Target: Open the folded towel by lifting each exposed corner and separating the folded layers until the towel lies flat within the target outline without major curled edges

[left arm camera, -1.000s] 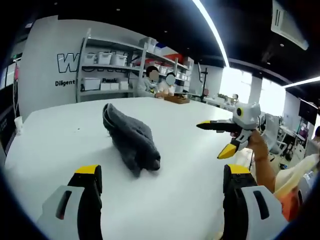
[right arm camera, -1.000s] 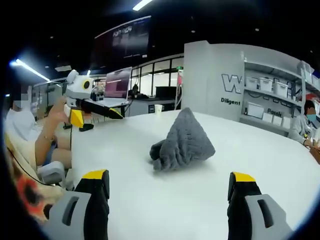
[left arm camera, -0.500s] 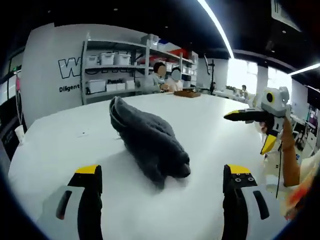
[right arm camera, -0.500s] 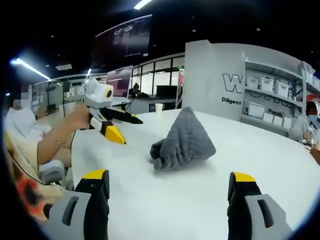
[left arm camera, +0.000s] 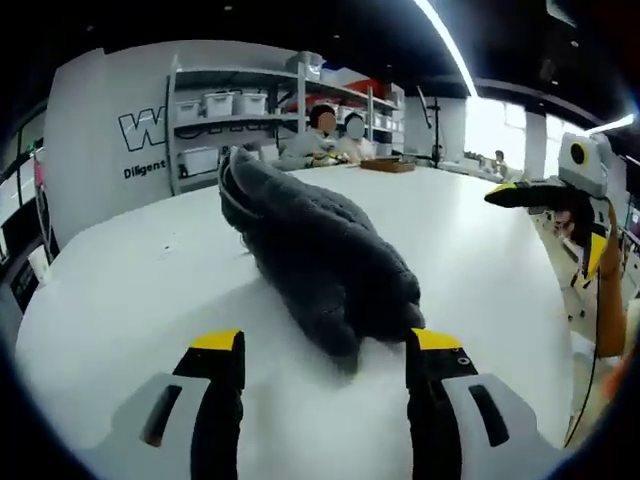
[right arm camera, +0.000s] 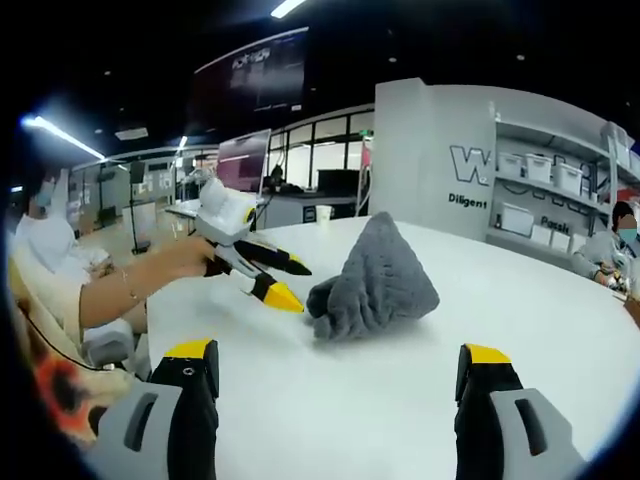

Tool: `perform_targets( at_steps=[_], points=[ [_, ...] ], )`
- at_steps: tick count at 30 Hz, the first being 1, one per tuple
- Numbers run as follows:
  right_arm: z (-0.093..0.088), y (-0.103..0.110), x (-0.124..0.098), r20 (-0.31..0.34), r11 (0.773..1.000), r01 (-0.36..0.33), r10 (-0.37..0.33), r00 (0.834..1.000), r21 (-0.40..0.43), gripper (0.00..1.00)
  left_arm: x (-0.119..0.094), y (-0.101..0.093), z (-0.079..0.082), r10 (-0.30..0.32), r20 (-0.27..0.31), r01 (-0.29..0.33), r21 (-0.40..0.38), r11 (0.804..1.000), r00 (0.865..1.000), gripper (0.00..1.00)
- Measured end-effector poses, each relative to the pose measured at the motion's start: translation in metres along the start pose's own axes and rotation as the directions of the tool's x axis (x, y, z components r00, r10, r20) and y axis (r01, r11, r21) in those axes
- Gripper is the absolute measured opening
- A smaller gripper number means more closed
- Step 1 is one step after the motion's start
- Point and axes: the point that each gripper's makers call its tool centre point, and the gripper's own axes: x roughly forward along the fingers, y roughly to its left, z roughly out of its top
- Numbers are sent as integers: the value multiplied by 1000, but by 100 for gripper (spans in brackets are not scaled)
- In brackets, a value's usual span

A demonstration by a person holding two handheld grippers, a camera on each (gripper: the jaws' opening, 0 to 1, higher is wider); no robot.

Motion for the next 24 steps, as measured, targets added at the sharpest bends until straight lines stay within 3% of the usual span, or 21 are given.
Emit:
perform_targets(
  at_steps=[3, 9, 19, 22, 23, 24],
  points=[
    [1, 1, -1, 3, 1000, -3, 3, 1000, -1, 99, 6, -1, -5, -5, -9, 5, -6, 1000, 1000, 54],
    [1, 1, -3, 9, 1000, -5, 5, 1000, 0, 99, 18, -4, -14, -25, -44, 25, 2, 1000, 999, 34],
    [3, 6, -1, 15, 1000, -18, 18, 1000, -1, 99, 24, -16, -10, -46, -46, 48, 46, 998, 998, 10],
    [1, 6, 0, 6, 1000, -21, 21, 1000, -3, 99, 23, -25, -2, -90, -8, 90, 7, 996, 996, 9],
    [0, 6, 1, 3, 1000, -22, 22, 1000, -3, 99, 19, -34, 7, -136, 44, 137, -28, 990, 990, 9],
    [0, 6, 1, 1, 1000, -23, 23, 1000, -3, 99, 18, -34, 8, -129, 39, 130, -13, 991, 991, 8]
  ],
)
